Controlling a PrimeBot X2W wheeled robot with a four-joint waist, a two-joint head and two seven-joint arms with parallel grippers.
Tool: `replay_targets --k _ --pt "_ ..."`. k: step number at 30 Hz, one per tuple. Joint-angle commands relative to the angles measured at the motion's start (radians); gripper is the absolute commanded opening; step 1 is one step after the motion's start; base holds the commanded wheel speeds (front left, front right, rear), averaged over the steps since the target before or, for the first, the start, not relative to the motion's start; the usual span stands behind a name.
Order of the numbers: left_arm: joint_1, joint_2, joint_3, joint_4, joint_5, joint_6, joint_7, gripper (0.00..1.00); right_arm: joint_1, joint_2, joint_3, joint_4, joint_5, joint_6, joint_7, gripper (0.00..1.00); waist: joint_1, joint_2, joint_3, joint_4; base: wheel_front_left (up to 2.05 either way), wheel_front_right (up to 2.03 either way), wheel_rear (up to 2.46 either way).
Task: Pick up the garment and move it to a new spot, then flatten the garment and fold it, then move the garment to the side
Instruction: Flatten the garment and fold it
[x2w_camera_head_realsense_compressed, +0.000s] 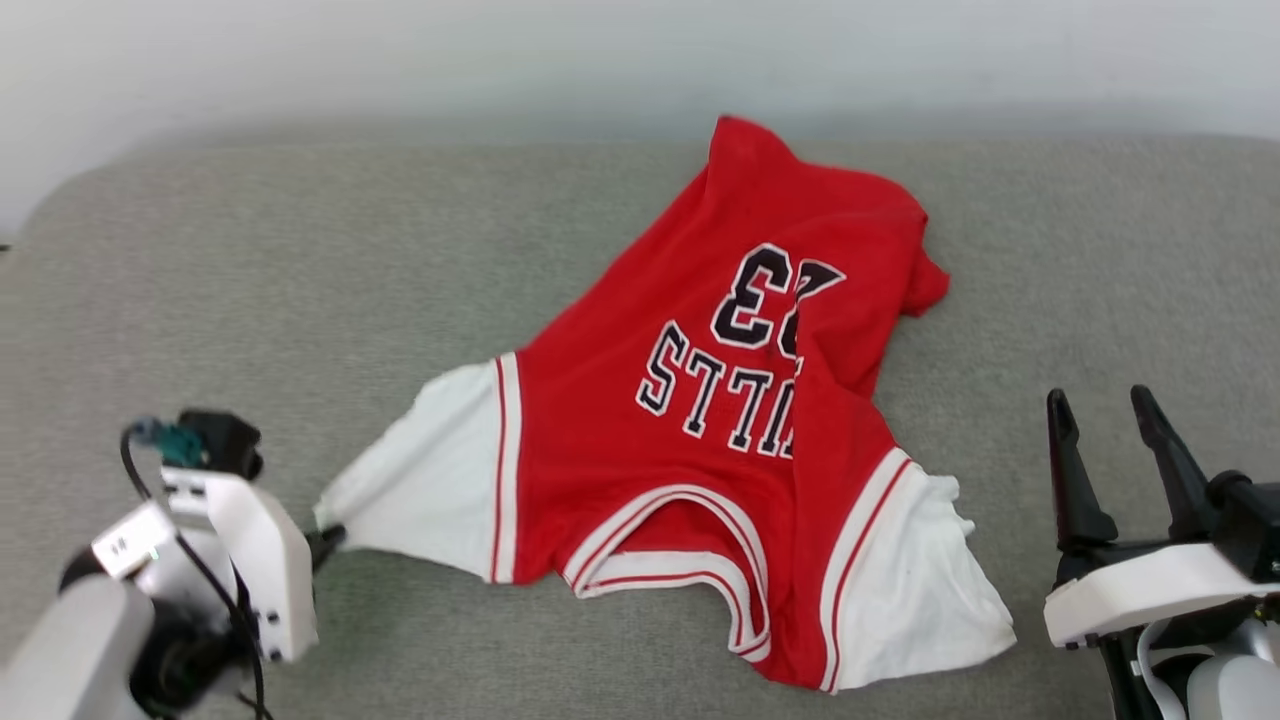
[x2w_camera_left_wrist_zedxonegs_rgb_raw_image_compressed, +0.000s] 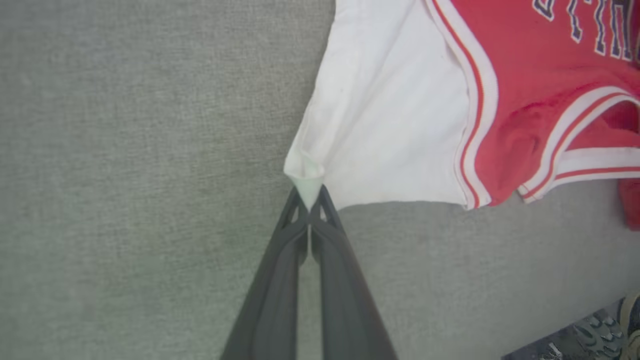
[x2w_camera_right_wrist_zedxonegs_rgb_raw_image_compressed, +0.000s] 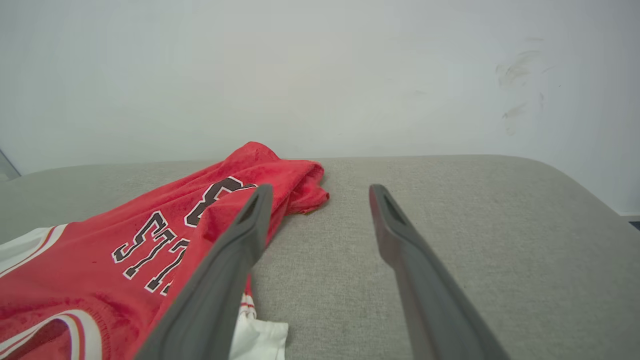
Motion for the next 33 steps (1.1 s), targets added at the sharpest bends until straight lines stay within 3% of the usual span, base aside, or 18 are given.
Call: replay_targets --k 1,9,13,14,15,19,24,28,33 --pt "0.068 -0.002 0.006 -0.047 -0.009 0.024 -0.022 0.00 0.017 0.002 -0.002 0.005 -0.005 -0.001 0.011 1.00 0.0002 0.0000 -0.049 0.044 0.00 0.00 0.00" --pt "0.299 -0.034 0.013 -0.214 -0.018 0.124 -0.105 0.00 0.059 0.003 0.004 0.022 0.002 -0.001 0.062 1.00 0.0002 0.0000 -0.106 0.081 0.00 0.00 0.00" --pt "0.357 -0.057 0.014 -0.246 -0.017 0.144 -0.150 0.00 0.071 0.003 0.010 0.025 0.006 -0.001 0.081 1.00 0.0002 0.0000 -0.117 0.086 0.00 0.00 0.00" --pt "0.358 -0.057 0.012 -0.251 -0.002 0.141 -0.169 0.28 0.070 0.003 0.010 0.025 0.005 -0.001 0.088 1.00 0.0002 0.0000 -0.118 0.087 0.00 0.00 0.00" --pt "0.351 -0.055 0.008 -0.253 0.019 0.138 -0.193 1.00 0.072 0.003 0.011 0.026 0.002 -0.001 0.095 1.00 0.0002 0.0000 -0.119 0.088 0.00 0.00 0.00" --pt "0.318 -0.075 0.007 -0.263 0.073 0.137 -0.280 1.00 0.085 0.002 0.014 0.023 -0.017 -0.001 0.113 1.00 0.0002 0.0000 -0.125 0.096 0.00 0.00 0.00" --pt "0.273 -0.074 0.009 -0.269 0.251 0.144 -0.535 1.00 0.117 -0.034 0.053 0.026 -0.026 -0.001 0.228 1.00 0.0002 0.0000 -0.145 0.109 0.00 0.00 0.00" --pt "0.270 -0.087 -0.012 -0.266 0.378 0.166 -0.732 1.00 0.147 -0.081 0.077 0.011 0.000 -0.001 0.392 1.00 0.0002 0.0000 -0.160 0.129 0.00 0.00 0.00" --pt "0.283 -0.123 -0.015 -0.266 0.430 0.187 -0.825 1.00 0.178 -0.130 0.066 0.002 0.032 -0.001 0.672 1.00 0.0002 0.0000 -0.159 0.160 0.00 0.00 0.00"
